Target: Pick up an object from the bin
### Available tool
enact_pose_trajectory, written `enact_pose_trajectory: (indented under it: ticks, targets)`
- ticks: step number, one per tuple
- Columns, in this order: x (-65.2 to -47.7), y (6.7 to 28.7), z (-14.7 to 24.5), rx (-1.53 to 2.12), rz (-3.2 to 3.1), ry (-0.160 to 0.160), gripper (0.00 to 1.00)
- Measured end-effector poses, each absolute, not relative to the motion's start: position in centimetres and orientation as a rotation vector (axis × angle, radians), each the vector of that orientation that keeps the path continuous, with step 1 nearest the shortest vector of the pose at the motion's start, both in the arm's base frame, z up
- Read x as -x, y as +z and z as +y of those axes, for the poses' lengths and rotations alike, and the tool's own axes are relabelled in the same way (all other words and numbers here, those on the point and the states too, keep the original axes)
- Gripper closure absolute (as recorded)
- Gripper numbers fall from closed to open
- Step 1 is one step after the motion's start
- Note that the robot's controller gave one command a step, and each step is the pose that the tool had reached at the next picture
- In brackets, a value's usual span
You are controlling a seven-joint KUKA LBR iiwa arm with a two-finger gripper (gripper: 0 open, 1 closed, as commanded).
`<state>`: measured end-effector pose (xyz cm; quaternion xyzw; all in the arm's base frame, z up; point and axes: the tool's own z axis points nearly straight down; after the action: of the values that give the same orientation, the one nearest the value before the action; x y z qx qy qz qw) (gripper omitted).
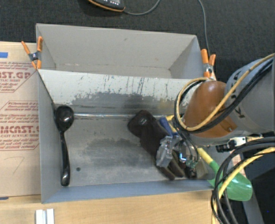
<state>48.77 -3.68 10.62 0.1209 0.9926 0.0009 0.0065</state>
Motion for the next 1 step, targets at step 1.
enact_pose_trajectory:
  ticks: [1]
  targets:
    - [-49.35,7.54,-5.44,-0.496,3.113,0.01,0.0]
